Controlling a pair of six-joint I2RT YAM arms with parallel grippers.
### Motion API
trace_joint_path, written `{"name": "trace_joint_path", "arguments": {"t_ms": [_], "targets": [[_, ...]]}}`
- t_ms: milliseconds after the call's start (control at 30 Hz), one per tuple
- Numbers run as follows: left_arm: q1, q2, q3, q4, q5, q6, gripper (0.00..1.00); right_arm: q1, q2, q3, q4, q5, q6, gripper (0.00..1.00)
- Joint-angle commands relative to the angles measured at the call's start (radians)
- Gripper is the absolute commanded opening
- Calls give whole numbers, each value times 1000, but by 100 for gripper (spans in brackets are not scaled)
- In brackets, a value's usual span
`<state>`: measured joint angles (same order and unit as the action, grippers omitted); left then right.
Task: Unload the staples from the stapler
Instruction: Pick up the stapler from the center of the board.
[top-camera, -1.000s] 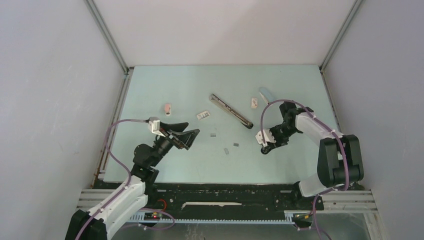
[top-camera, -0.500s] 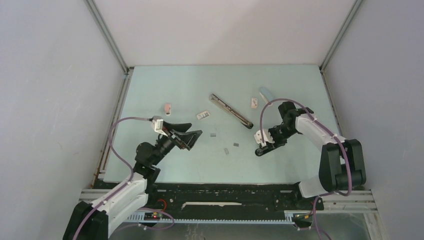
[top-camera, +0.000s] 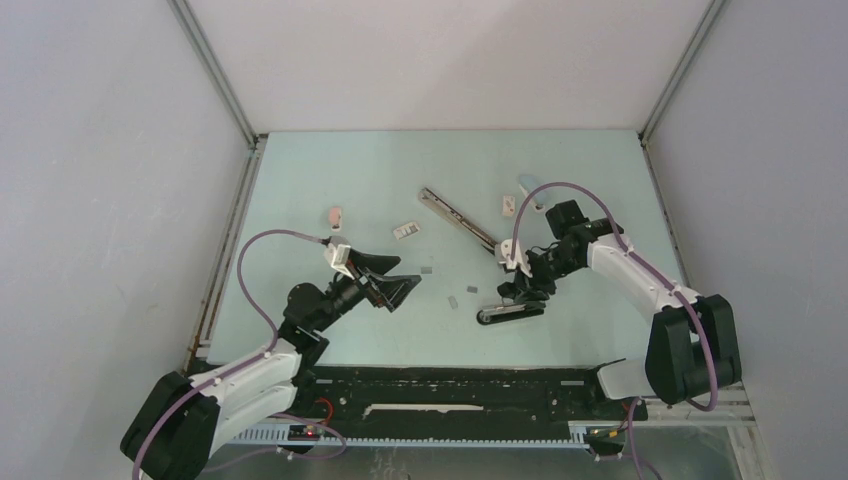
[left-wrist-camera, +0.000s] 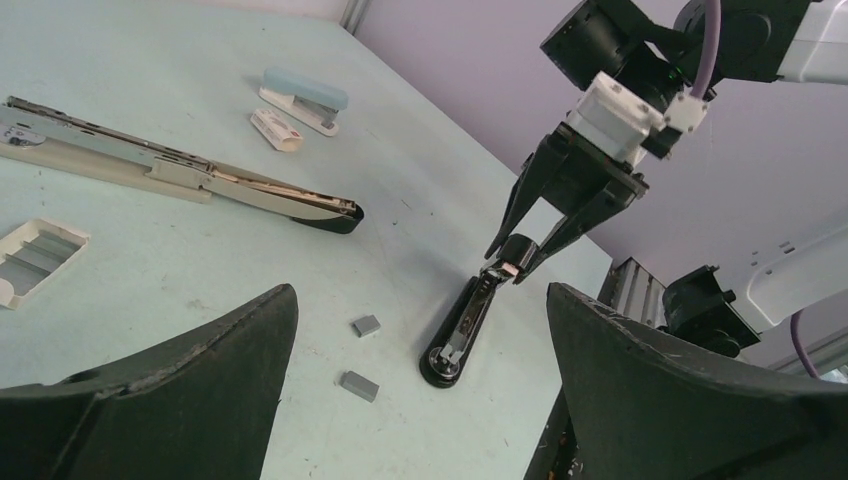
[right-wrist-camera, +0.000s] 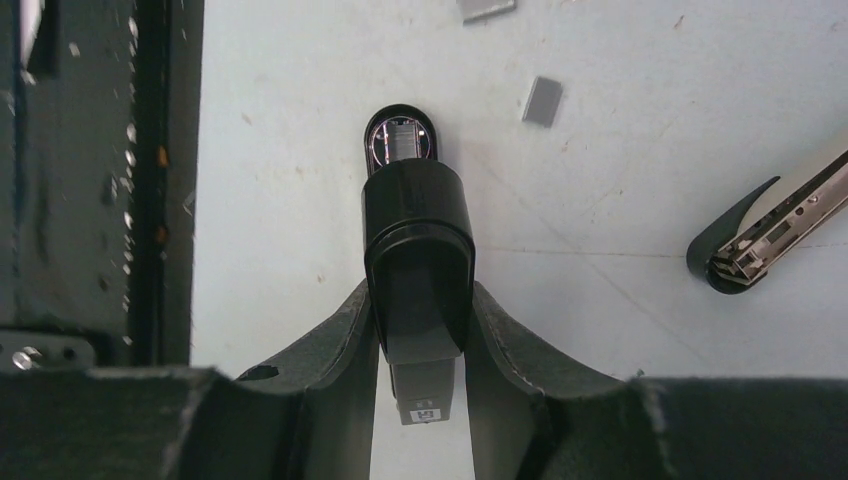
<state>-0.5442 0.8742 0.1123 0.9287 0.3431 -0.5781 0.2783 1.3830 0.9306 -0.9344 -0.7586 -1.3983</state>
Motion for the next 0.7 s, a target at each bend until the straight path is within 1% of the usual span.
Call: {"name": "trace_joint_path", "arguments": {"t_ms": [0,167,367,667], "targets": [[-13,17,-4,84,-26,45,100,22,-52,59,95,-120,282,0],[-13,20,-14,95,-42,38,100,14,-38,88,122,-160,418,0],[-23,40,-27,137,-36,40,99,-17,-36,107,141,-194,517,0],[-75,87,-33,217,-17,78,99,-67,-67,133,155,-247,651,0]]}}
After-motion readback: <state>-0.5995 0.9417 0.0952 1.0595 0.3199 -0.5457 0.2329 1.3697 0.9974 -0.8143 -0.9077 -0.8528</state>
